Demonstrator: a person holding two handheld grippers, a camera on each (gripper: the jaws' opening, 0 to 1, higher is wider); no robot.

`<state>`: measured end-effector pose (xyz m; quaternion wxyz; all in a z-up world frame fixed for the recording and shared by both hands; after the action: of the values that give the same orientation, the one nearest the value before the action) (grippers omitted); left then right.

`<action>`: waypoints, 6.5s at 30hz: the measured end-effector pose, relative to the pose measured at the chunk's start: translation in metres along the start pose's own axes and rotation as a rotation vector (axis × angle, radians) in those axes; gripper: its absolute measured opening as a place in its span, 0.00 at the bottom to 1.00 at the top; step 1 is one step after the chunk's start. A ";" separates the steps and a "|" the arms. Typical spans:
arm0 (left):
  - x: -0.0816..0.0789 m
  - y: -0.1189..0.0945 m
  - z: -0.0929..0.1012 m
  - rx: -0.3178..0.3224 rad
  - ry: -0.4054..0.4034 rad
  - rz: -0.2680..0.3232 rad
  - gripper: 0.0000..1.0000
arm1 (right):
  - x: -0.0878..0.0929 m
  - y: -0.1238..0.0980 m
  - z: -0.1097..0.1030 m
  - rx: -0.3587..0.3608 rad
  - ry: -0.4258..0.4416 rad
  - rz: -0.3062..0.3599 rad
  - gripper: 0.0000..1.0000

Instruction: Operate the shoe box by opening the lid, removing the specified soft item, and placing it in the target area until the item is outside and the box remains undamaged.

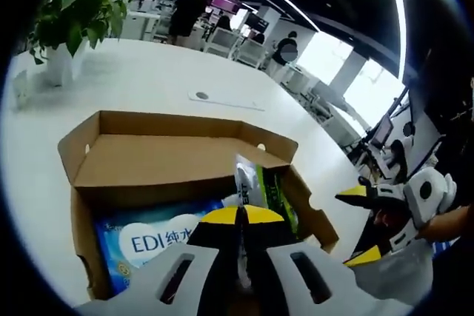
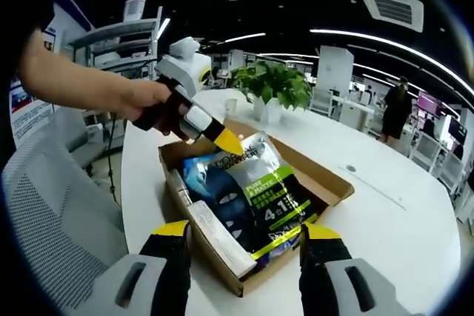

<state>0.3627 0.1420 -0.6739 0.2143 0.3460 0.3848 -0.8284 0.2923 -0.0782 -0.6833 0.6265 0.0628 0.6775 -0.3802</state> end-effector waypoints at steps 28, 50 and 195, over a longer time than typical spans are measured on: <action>-0.014 -0.005 0.027 -0.062 -0.042 0.008 0.00 | 0.000 0.057 -0.007 0.084 -0.016 -0.052 0.55; -0.017 -0.004 0.033 -0.082 -0.042 0.005 0.00 | 0.005 0.067 -0.011 0.108 -0.063 -0.086 0.30; 0.000 0.128 0.120 0.118 0.328 -0.158 0.00 | 0.070 -0.048 0.076 0.227 -0.103 -0.158 0.00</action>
<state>0.3933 -0.0301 -0.6805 0.0624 0.4570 0.3912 -0.7964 0.3118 -0.1847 -0.7191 0.6175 0.0601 0.5998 -0.5053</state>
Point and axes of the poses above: the point that each gripper's makers call its tool centre point, and the gripper's own axes: y roughly forward along the fingers, z roughly to its right, x roughly out of its underside, the point moved 10 cm from there along -y, roughly backward along the fingers, and after that the axes turned 4 degrees about z, right-handed, at the moved point
